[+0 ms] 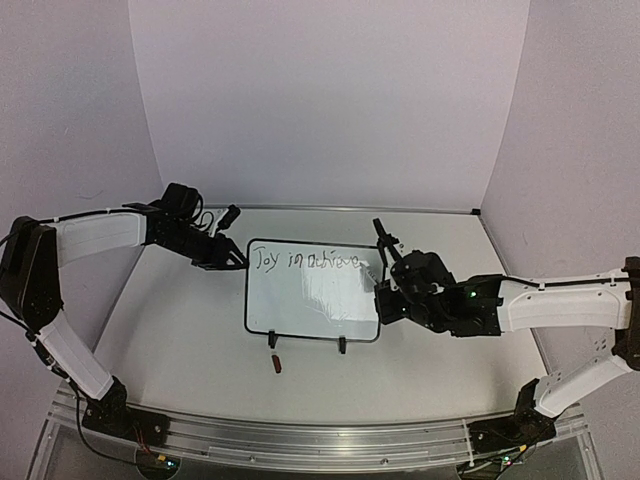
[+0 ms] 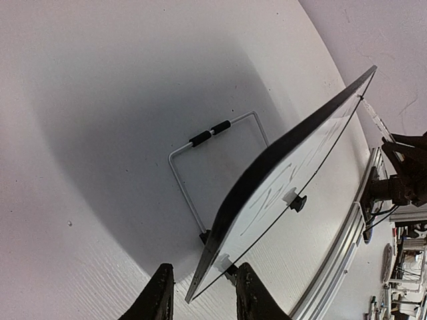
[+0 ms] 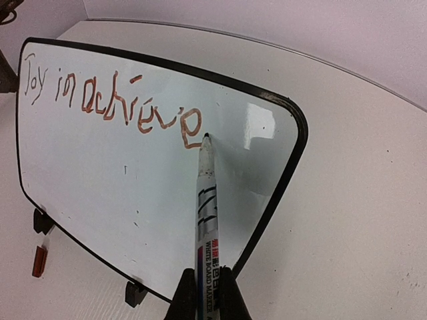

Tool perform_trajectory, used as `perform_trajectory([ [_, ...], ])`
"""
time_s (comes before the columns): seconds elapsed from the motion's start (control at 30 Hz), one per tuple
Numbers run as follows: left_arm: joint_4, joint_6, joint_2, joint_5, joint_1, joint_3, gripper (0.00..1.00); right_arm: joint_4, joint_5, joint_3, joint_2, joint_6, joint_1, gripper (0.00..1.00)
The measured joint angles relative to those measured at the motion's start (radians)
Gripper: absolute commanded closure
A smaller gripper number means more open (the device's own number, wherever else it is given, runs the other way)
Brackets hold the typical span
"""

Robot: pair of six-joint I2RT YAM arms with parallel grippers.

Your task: Write a sentence on the whiteboard

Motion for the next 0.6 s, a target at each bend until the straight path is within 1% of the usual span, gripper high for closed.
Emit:
perform_trajectory([
  [0.6,-0.008,0.000,0.019,0.001,-0.012,0.013,0.77,-0.015,-0.027,-0.008,0.000,0.031,0.000,1.00],
])
